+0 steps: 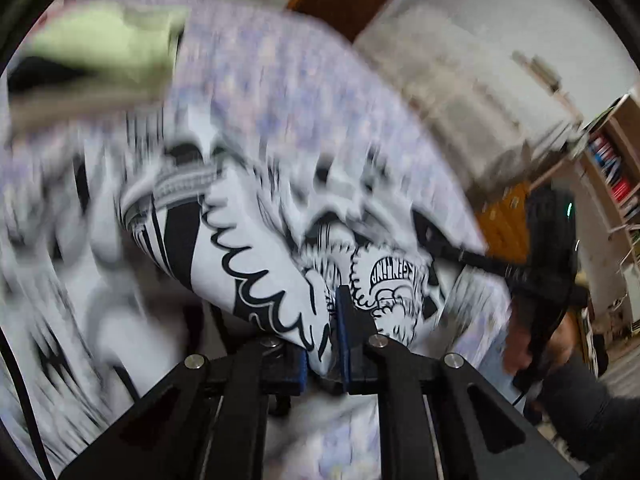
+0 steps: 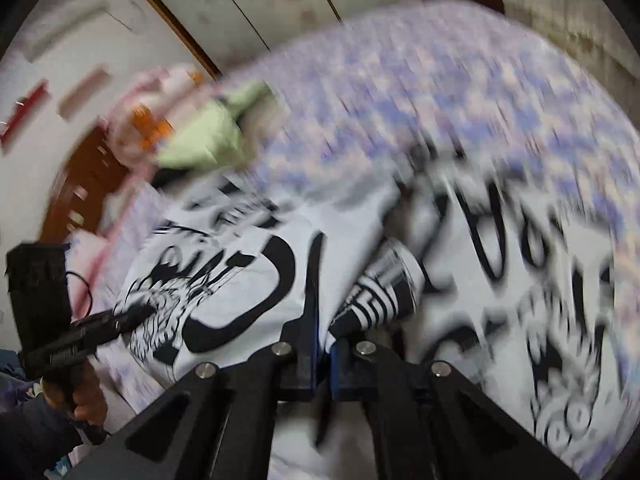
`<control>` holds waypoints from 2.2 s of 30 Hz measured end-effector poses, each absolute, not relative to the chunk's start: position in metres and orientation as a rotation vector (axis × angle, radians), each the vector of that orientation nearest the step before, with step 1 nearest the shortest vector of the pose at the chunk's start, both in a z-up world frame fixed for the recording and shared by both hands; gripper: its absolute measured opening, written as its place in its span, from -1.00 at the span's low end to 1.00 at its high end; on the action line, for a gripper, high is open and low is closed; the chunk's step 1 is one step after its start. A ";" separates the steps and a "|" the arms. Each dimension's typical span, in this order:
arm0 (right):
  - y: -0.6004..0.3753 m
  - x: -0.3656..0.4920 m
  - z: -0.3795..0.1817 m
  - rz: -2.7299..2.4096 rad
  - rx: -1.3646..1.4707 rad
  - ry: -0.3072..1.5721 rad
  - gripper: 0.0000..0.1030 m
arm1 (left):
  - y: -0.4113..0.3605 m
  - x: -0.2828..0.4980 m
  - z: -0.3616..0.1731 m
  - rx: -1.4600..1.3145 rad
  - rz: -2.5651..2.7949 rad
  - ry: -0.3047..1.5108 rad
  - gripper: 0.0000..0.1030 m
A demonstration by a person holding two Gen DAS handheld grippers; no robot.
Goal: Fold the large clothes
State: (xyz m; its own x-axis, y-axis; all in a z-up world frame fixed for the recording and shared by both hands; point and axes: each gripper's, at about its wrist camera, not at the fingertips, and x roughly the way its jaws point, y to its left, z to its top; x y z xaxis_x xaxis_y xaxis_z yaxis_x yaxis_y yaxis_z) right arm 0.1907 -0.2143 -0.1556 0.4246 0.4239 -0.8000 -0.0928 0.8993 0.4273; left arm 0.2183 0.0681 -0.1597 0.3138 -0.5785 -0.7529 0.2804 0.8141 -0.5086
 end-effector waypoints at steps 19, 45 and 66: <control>-0.223 0.171 -0.191 0.251 0.446 1.173 -0.33 | 0.142 0.231 -0.184 -0.494 -0.475 1.124 0.42; -0.222 0.172 -0.167 -0.004 0.229 1.103 -0.40 | 0.141 0.222 -0.198 -0.352 -0.141 1.094 0.01; -0.166 0.207 -0.201 0.003 0.012 0.957 -0.41 | 0.096 0.278 -0.214 -0.248 -0.228 1.065 -0.41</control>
